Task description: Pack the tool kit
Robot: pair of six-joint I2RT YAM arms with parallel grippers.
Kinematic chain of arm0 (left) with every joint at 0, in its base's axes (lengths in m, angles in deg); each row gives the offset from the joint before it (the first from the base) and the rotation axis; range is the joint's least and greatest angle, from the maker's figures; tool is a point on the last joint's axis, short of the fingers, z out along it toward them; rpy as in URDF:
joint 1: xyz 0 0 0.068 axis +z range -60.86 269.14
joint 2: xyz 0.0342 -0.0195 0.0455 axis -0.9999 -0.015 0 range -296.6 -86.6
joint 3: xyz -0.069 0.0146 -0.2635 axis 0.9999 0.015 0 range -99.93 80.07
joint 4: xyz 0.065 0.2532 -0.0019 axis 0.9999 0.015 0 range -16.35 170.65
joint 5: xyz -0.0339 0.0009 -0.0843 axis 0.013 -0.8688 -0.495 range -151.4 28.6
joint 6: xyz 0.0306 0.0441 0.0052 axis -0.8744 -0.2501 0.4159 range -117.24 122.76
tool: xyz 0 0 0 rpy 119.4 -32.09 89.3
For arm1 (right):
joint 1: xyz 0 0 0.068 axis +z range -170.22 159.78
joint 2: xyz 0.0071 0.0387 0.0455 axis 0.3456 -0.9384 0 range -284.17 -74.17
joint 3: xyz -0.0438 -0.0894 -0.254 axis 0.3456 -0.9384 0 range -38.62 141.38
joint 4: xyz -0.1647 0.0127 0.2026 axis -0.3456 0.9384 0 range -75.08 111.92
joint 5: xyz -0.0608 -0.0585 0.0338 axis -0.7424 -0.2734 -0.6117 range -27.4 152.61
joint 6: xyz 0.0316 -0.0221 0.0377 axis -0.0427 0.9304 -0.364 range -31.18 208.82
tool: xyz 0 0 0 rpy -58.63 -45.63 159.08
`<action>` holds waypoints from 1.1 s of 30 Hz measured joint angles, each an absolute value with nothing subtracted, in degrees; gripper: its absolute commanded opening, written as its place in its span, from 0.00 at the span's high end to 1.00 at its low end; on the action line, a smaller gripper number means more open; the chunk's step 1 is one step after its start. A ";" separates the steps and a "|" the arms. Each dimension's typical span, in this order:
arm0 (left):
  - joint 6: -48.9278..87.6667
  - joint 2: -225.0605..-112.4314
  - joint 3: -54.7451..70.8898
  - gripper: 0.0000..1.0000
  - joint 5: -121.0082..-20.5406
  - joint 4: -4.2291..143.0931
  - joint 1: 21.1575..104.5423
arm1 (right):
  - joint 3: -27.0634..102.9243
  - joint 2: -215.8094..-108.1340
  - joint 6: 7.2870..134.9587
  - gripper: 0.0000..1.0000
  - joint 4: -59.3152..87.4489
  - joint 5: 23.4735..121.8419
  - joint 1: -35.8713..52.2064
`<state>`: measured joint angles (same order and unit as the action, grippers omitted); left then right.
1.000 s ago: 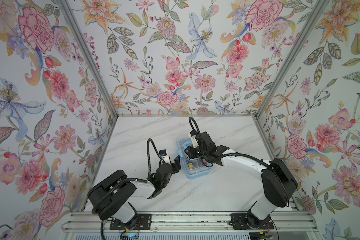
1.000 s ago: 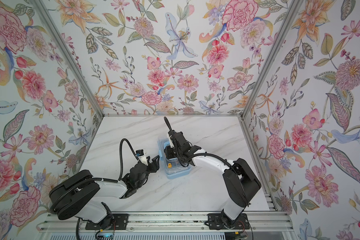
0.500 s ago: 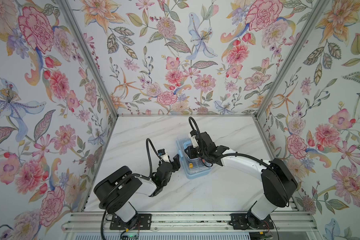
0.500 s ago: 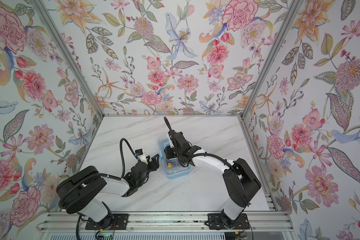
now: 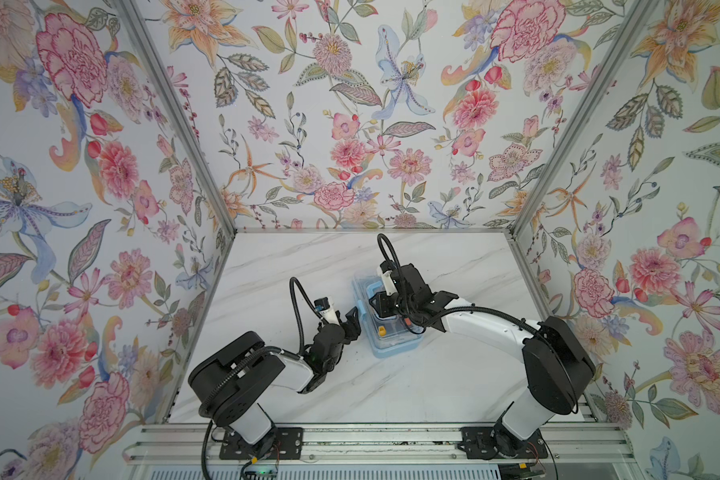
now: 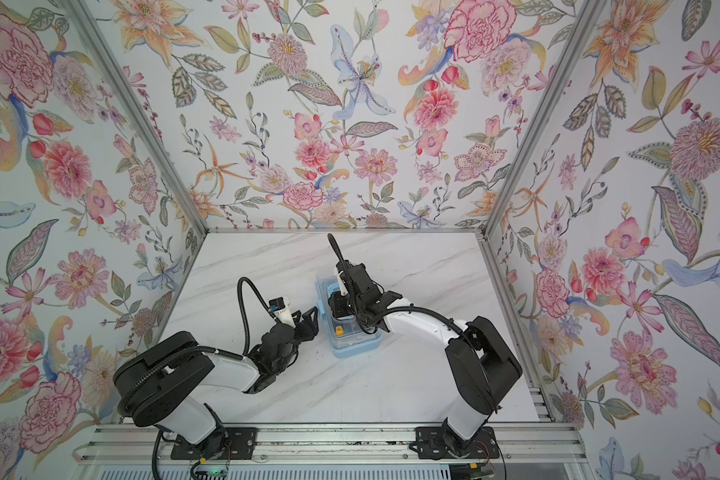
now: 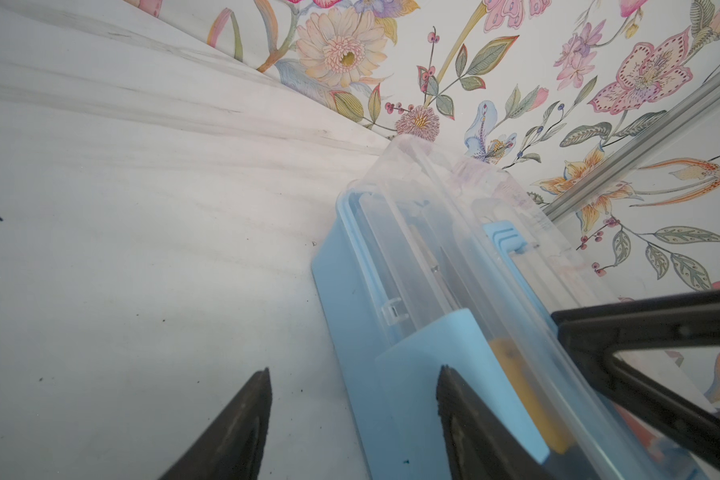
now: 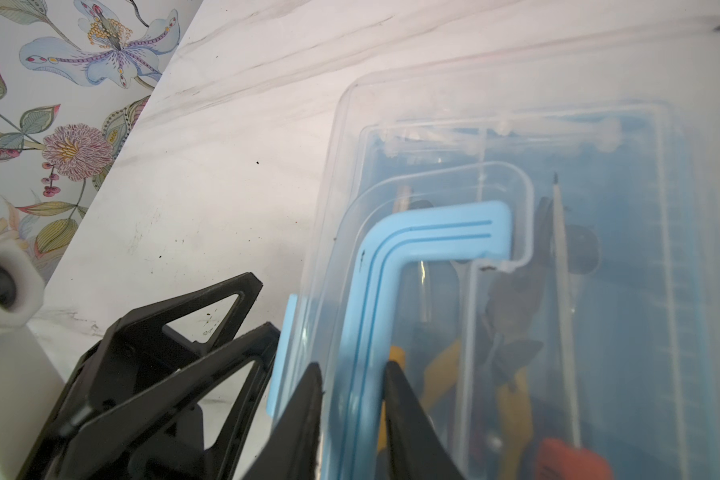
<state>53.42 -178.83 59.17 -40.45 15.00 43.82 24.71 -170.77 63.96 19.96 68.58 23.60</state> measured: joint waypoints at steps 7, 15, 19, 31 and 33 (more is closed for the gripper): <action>54.29 -178.89 59.19 0.36 -41.13 13.23 43.84 | 24.71 -170.81 63.96 0.72 19.96 68.45 23.66; 55.49 -181.28 58.77 0.40 -45.66 9.43 43.75 | 24.71 -170.90 64.16 0.73 19.85 67.91 23.97; 56.15 -182.59 58.73 0.55 -46.66 8.99 43.78 | 24.69 -170.92 64.16 0.73 19.76 67.77 23.99; 57.66 -191.55 57.96 0.83 -49.22 -4.04 44.50 | 24.18 -171.07 64.35 0.76 18.47 66.42 24.01; 57.94 -191.99 58.18 0.83 -49.68 -5.22 44.87 | 23.92 -170.94 64.35 0.76 18.16 66.38 24.01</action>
<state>57.94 -191.99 58.18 -49.68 -5.22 44.87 23.92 -170.94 64.35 18.16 66.38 24.01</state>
